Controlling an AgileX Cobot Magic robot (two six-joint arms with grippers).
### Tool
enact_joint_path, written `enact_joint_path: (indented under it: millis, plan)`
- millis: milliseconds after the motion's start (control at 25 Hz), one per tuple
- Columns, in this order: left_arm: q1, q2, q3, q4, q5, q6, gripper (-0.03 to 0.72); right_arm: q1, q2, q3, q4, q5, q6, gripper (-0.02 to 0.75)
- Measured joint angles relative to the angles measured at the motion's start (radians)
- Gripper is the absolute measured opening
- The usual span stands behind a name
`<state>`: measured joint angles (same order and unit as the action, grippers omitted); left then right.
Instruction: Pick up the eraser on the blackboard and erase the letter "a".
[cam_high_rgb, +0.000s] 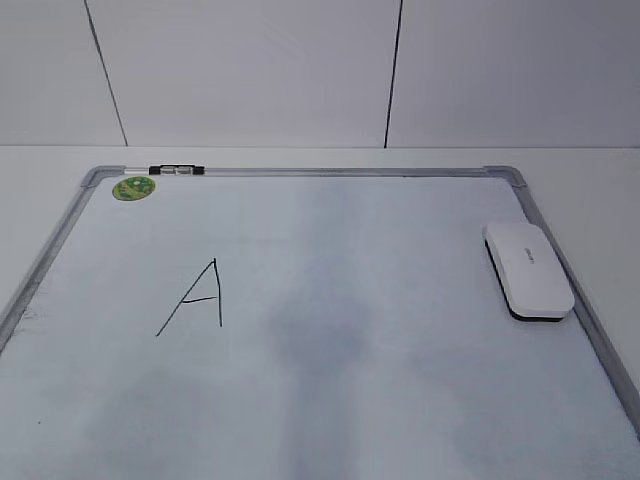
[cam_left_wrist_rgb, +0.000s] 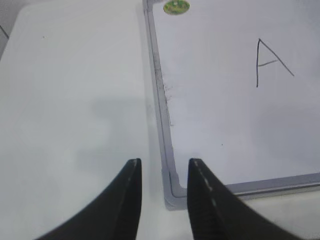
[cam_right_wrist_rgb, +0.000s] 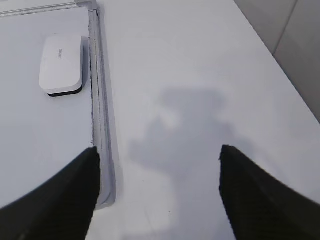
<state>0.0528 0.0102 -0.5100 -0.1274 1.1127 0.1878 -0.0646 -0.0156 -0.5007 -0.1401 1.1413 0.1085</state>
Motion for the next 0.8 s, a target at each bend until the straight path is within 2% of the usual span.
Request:
enact_joint_path:
  millis: [440,800]
  plan:
    - [0.0,0.0,0.0,-0.003,0.003,0.0,0.235,0.0,-0.001,0.0,0.0,0.002,0.0,0.592]
    - [-0.042,0.0,0.0,-0.003,0.003,0.0,0.235,0.004,-0.001,0.0,0.0,0.002,0.002,0.592]
